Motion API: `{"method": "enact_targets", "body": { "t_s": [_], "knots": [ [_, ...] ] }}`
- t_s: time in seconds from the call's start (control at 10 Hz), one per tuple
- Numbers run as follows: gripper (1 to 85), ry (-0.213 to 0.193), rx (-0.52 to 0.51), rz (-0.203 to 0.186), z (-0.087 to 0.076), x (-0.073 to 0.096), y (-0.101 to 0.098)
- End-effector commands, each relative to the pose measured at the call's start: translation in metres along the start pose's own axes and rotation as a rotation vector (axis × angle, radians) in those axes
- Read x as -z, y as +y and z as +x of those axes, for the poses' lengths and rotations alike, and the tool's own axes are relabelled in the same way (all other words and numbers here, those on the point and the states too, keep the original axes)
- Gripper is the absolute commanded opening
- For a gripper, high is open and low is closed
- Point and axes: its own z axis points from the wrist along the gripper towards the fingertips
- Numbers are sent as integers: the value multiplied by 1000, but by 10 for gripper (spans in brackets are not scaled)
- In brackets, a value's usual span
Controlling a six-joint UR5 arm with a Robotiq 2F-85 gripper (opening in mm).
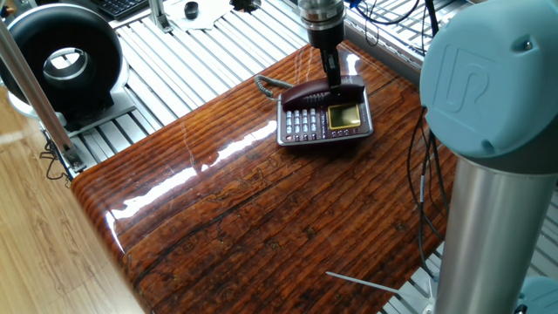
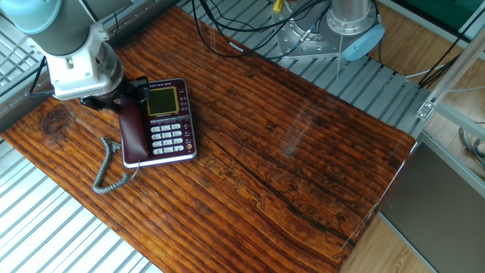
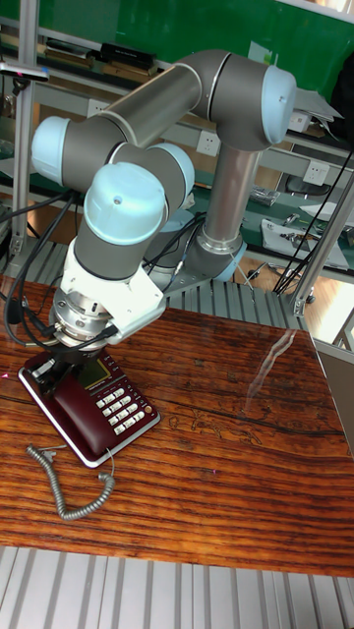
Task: Place the handset of the telephone on the corresponding phone cradle
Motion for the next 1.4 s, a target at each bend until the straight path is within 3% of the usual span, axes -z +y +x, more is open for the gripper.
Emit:
{"method": "enact_targets", "body": {
  "t_s": [0.0, 0.3, 1.3],
  "knots": [
    [320, -14, 0, -5, -3, 1, 1],
    [393, -15, 6, 0, -3, 1, -1],
    [407, -18, -8, -8, -4, 1, 2]
  ]
}}
